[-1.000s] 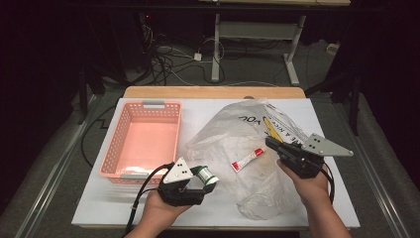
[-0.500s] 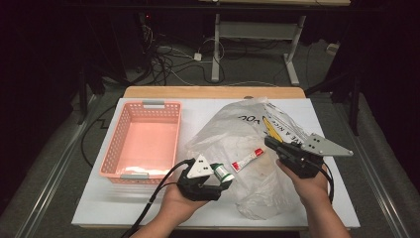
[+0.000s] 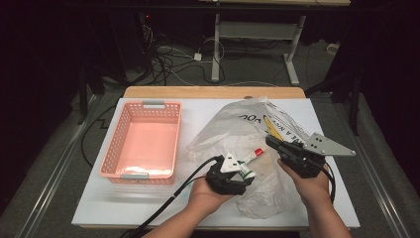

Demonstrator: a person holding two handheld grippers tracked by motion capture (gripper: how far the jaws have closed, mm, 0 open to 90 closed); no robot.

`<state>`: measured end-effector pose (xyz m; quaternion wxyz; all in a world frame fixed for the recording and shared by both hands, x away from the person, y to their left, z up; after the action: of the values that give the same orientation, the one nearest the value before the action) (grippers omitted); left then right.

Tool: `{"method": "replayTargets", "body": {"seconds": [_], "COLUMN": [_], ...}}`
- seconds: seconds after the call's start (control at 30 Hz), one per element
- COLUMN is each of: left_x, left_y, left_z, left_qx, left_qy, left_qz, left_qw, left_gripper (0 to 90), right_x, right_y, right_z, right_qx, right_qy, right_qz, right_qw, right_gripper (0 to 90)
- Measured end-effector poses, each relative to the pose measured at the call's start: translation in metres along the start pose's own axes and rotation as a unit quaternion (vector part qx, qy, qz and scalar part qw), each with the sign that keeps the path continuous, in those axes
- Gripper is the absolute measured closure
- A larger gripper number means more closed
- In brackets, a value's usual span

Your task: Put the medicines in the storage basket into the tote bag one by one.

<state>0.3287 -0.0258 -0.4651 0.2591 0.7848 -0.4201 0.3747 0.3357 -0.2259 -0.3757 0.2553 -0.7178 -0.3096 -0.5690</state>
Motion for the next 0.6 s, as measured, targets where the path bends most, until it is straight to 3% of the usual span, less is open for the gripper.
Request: {"method": "replayTargets", "body": {"seconds": [0.17, 0.33, 0.43, 0.6], "left_x": [0.016, 0.029, 0.027, 0.017], "left_y": [-0.003, -0.004, -0.005, -0.005], "left_z": [0.033, 0.061, 0.063, 0.047], "left_qx": [0.002, 0.009, 0.0, 0.003], "left_qy": [0.022, 0.045, 0.033, 0.021], "left_qz": [-0.01, -0.007, -0.028, -0.024], "left_qw": [0.9997, 0.9989, 0.9991, 0.9995], "left_gripper": [35.0, 33.7, 24.7, 21.6], "right_x": [0.0, -0.001, -0.002, -0.001], "right_y": [0.001, 0.004, 0.005, 0.005], "right_z": [0.0, -0.002, -0.003, -0.003], "right_qx": [0.0, -0.001, -0.001, -0.002], "right_qy": [0.001, 0.003, 0.002, 0.003], "right_qz": [0.0, 0.002, 0.004, 0.004], "right_qw": [1.0, 1.0, 1.0, 1.0], "right_gripper": [90.0, 90.0, 90.0, 90.0]}}
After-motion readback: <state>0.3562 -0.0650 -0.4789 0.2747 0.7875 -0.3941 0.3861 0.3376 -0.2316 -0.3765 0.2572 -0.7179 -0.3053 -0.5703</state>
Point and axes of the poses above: each handheld gripper's, and its own axes: z roughly forward along the jaws, x roughly out of its top, y roughly to its right, the point moved 2 cm from there along z, roughly forward along the jaws, and after that the axes turned 1 degree about z, right-handed, at the moved point
